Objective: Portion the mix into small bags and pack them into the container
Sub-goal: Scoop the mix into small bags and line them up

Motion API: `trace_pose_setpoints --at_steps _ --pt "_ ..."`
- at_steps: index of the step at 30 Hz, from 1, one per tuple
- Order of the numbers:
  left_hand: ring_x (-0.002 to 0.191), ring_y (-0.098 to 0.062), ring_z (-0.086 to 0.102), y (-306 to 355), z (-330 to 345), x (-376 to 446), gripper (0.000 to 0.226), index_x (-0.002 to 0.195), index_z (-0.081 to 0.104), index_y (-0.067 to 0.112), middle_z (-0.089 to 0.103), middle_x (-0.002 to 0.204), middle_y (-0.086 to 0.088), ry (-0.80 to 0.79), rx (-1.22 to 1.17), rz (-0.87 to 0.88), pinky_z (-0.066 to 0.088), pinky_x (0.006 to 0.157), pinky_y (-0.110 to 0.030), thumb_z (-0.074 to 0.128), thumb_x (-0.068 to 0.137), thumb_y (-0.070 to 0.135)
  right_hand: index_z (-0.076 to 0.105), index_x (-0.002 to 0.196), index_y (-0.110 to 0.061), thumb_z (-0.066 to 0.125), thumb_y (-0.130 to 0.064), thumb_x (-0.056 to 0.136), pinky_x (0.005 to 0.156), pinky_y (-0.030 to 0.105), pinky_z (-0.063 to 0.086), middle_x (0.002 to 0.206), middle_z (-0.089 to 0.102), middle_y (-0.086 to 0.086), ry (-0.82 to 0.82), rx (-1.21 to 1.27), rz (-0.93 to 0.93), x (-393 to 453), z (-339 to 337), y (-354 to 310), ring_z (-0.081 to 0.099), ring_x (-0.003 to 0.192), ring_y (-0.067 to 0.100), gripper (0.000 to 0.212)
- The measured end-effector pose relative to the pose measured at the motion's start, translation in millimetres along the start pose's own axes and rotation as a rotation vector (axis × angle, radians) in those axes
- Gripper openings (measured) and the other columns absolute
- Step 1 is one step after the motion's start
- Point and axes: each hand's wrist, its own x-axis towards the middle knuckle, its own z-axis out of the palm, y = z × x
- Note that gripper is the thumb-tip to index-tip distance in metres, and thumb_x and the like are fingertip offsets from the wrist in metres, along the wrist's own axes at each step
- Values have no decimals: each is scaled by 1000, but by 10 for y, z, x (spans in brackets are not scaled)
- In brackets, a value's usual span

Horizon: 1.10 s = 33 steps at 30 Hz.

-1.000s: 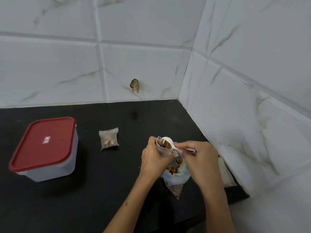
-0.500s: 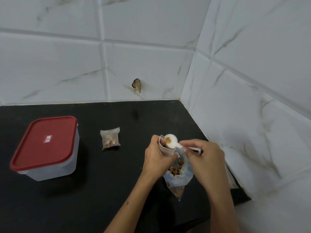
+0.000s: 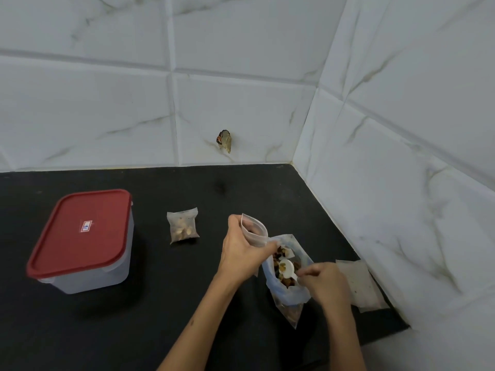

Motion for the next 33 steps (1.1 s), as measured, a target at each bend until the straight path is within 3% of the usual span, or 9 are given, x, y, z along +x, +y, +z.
trace_pose_setpoints --at_steps 3,5,9,15,18,22,26,29,33 --pt "82 -12 58 23 -83 -22 64 98 46 22 57 91 -1 -28 -134 -73 50 71 -25 75 60 64 67 94 -28 67 -22 85 83 30 51 100 65 -6 70 -66 -65 -49 -30 -78 59 91 10 11" --pt "76 -20 57 4 -148 7 75 95 47 16 54 83 -6 -25 -225 -120 47 70 -33 59 61 82 67 103 -26 68 -23 84 83 27 49 102 66 -6 142 134 -280 -160 -69 -215 61 95 9 19" --pt "68 -36 52 -51 -310 84 98 90 47 2 49 74 -16 -8 -250 -119 42 68 -50 35 63 95 66 105 -37 74 -31 77 77 14 50 102 65 -20 -9 372 -662 -564 -48 -716 60 94 -3 29" --pt "96 -24 63 19 -619 52 121 103 59 -5 66 95 -18 55 -260 -113 45 95 -37 25 52 100 70 91 -24 64 -18 87 74 15 50 88 67 -11 154 41 -832 -672 225 -1120 61 80 0 10" --pt "112 -23 57 62 -782 57 98 115 60 8 63 116 -14 66 -361 -156 42 99 -37 29 67 87 70 85 -22 65 -11 85 73 15 50 83 67 -12 235 161 -872 -703 242 -1216 62 79 0 12" --pt "96 -25 65 41 -983 109 65 88 65 15 71 96 -11 89 -352 -113 48 85 -36 41 78 75 70 83 -23 63 -13 86 73 21 53 81 68 -13 111 93 -795 -693 330 -1265 63 77 -1 13" --pt "74 -5 63 -25 -1144 95 40 86 68 13 67 77 6 -67 -334 3 47 70 -22 60 76 51 65 81 -26 62 -12 88 69 11 49 80 66 -12 46 215 -785 -678 364 -1295 61 79 -4 16" --pt "85 -10 67 -45 -1235 80 28 96 68 13 71 89 3 -140 -333 45 52 66 -22 75 77 33 63 81 -27 60 -11 89 68 12 48 81 67 -10 -30 305 -753 -643 399 -1320 62 79 -2 18" --pt "87 -20 69 -53 -1310 97 23 93 72 9 73 90 -6 -128 -405 38 55 72 -30 69 76 23 61 91 -26 60 -8 89 72 24 53 83 68 -5 -60 512 -700 -614 423 -1324 66 83 6 18"
